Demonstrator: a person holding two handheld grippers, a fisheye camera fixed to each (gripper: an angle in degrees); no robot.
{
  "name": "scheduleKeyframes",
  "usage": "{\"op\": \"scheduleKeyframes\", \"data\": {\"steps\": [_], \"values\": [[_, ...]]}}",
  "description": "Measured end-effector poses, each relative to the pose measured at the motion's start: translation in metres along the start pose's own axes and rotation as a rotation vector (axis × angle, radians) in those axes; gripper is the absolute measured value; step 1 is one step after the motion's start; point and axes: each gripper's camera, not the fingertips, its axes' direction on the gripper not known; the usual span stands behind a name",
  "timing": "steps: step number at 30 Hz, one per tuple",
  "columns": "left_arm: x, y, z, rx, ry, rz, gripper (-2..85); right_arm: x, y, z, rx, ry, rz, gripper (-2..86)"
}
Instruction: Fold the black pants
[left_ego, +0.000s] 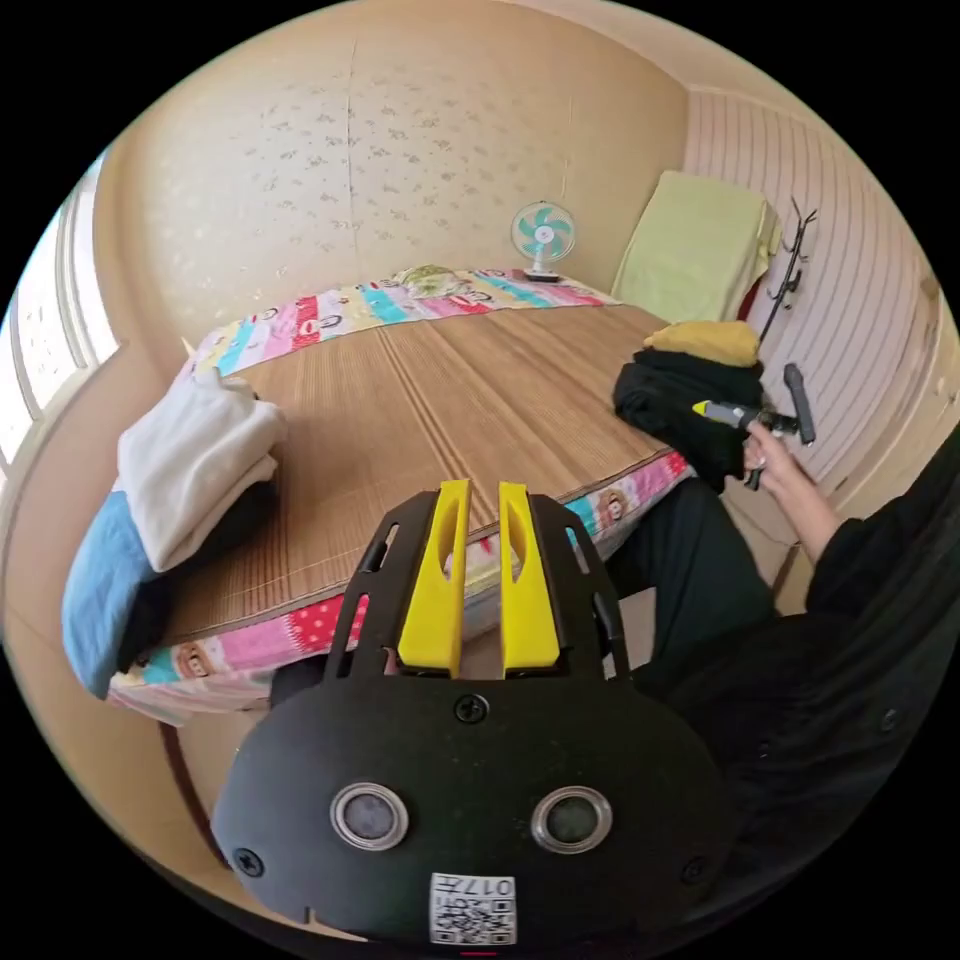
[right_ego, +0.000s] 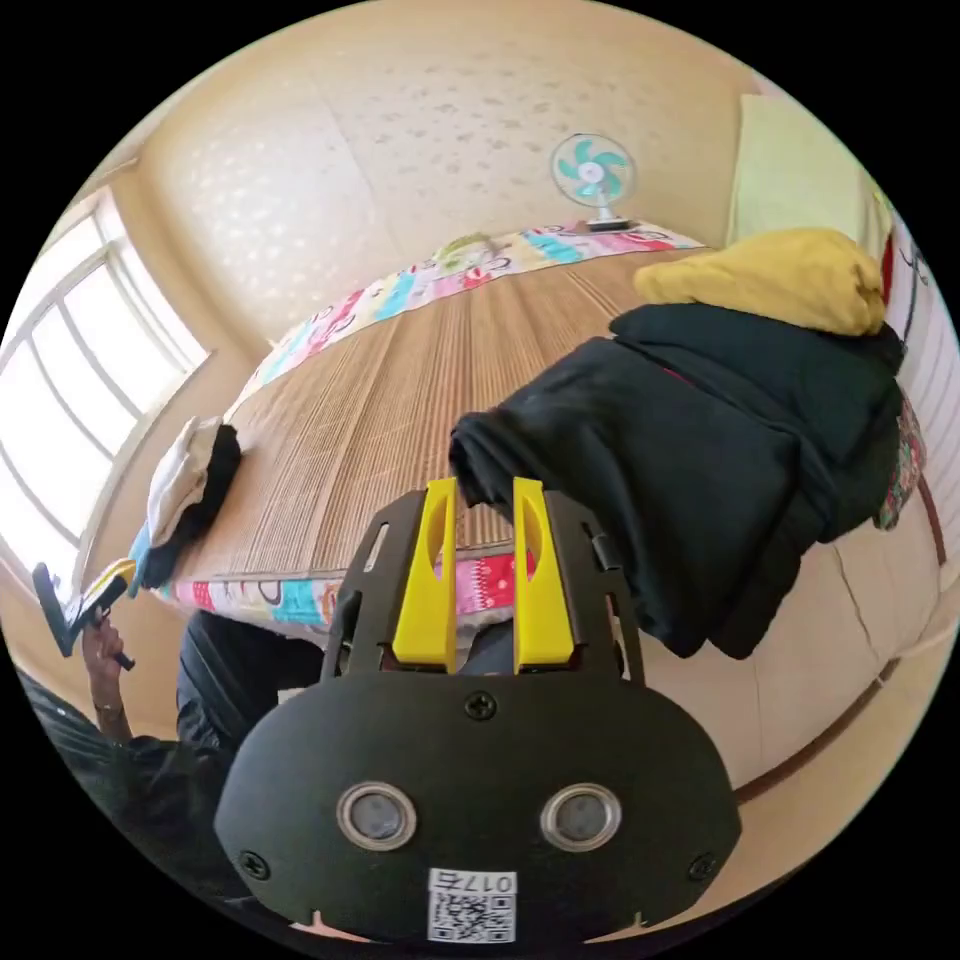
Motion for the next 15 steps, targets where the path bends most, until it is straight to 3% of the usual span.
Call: {"op": "scheduleKeyframes", "data": {"steps": [2, 5, 7, 10, 12, 15], "values": [[0.012, -0.015, 0.01, 0.026, 0.142, -0.064, 5.1, 0.051, 0.006, -0.013, 0.037, 0.083, 0.231, 11.7], [0.035, -0.02, 0.017, 0.017, 0.139, -0.055, 4.7, 0.083, 0.017, -0.003, 0.041, 0.066, 0.361, 12.1], [0.049, -0.019, 0.023, -0.025, 0.088, -0.026, 4.4, 0.08, 0.015, 0.014, 0.042, -0.034, 0.345, 11.7], [0.062, -0.014, 0.032, -0.112, 0.041, -0.011, 4.1, 0.053, -0.001, 0.029, 0.05, 0.046, 0.304, 8.9], [0.067, -0.011, 0.035, -0.141, 0.04, -0.021, 3.7, 0.035, -0.017, 0.028, 0.094, -0.002, 0.28, 6.3], [0.073, -0.008, 0.039, -0.162, 0.039, -0.045, 2.3, -0.012, -0.054, 0.026, 0.229, -0.27, 0.136, 4.1]]}}
